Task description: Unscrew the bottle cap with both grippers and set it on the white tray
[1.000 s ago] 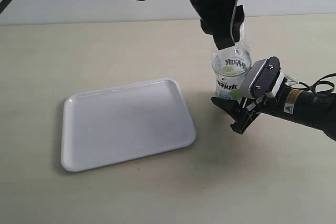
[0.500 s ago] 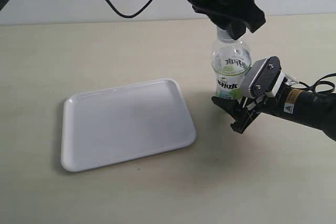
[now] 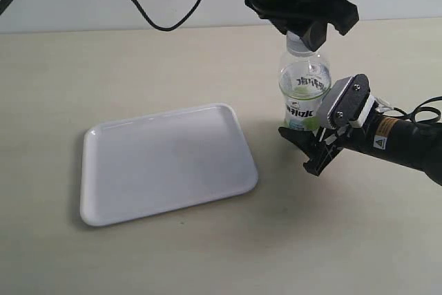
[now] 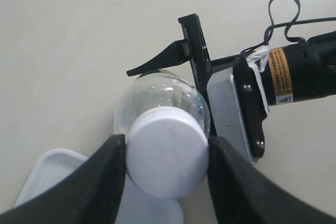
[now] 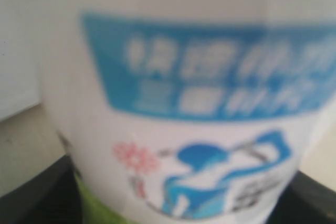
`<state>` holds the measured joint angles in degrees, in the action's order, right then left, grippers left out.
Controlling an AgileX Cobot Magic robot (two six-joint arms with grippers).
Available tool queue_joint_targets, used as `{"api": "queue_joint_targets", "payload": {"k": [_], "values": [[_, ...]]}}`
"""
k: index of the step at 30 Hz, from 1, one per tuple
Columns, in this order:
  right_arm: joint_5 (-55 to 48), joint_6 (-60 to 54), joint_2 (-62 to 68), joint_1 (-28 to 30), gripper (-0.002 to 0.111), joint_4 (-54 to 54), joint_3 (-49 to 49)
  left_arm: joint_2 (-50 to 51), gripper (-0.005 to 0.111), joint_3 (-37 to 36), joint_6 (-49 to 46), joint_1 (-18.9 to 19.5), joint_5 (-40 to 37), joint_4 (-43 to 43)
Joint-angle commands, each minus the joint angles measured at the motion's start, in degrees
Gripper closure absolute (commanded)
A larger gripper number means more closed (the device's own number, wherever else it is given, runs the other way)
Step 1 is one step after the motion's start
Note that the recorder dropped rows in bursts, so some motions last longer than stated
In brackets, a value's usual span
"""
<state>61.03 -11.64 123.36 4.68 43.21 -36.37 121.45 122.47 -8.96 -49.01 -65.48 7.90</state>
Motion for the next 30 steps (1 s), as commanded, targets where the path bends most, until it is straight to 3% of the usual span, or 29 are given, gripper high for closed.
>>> {"api": "queue_joint_targets", "payload": {"k": [1,4,7,12,30], "values": [[-1.61,0.82,-0.29,0.03,0.108,-1.03,-0.09,-0.67,0.105,0.17,0.4,-0.16,-0.6,1.82],[-1.61,0.82,-0.29,0.03,0.108,-1.2,-0.09,-0.67,0.089,0.17,0.4,-0.16,-0.32,1.82],[-1.61,0.82,-0.29,0.03,0.108,-1.2,-0.09,-0.67,0.063,0.17,0.4,-0.16,-0.32,1.82],[-1.61,0.95,-0.29,0.03,0.108,-1.19,-0.09,-0.67,0.042,0.17,0.4,-0.16,-0.32,1.82],[-1.61,0.95,-0.29,0.03,0.108,-1.19,-0.09,-0.75,0.041,0.17,0.4,-0.16,0.89,0.14]]}}
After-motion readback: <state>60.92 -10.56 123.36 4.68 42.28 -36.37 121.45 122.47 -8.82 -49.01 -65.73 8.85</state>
